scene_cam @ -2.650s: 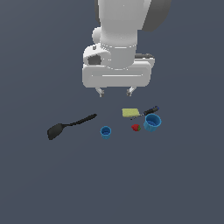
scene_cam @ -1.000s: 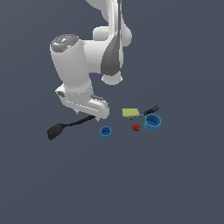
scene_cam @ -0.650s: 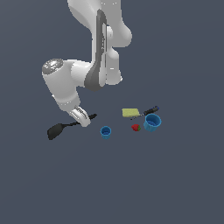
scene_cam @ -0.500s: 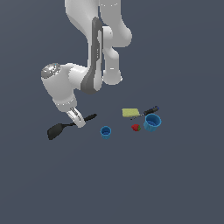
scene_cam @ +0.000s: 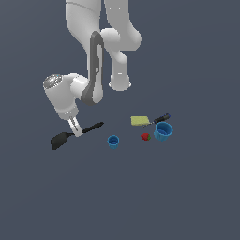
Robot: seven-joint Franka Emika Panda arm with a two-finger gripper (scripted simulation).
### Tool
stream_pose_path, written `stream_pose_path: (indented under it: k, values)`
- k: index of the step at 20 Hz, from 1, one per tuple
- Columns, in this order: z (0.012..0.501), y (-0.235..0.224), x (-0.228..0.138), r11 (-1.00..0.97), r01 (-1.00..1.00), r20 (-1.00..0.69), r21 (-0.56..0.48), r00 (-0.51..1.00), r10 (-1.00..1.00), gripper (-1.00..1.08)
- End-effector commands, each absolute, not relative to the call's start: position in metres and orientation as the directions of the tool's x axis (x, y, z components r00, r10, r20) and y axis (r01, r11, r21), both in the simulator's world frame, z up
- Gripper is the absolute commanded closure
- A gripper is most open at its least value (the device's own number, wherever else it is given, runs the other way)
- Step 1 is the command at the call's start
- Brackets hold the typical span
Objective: Pick up a designated object from a clutter of objects.
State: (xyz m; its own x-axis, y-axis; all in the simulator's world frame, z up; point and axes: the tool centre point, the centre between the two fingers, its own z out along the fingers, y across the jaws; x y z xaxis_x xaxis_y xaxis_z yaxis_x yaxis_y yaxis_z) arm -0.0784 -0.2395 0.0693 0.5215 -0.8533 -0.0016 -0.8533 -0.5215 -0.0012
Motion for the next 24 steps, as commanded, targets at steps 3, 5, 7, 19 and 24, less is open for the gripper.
stream_pose_path:
  k: [3, 5, 7, 19, 24]
  values:
    - [0.068, -0.241, -0.079, -0.517, -0.856, -0.001, 0.000, 0.517, -0.856, -0.92]
    - [0.066, -0.240, -0.080, -0.517, -0.856, -0.001, 0.000, 0.517, -0.856, -0.92]
    - [0.061, -0.240, -0.080, -0.516, -0.856, -0.001, 0.000, 0.516, -0.856, -0.92]
    - [0.018, -0.241, -0.081, -0.511, -0.860, 0.000, 0.000, 0.511, -0.860, -0.92]
    - [0.017, -0.241, -0.081, -0.511, -0.860, 0.000, 0.000, 0.511, -0.860, 1.08]
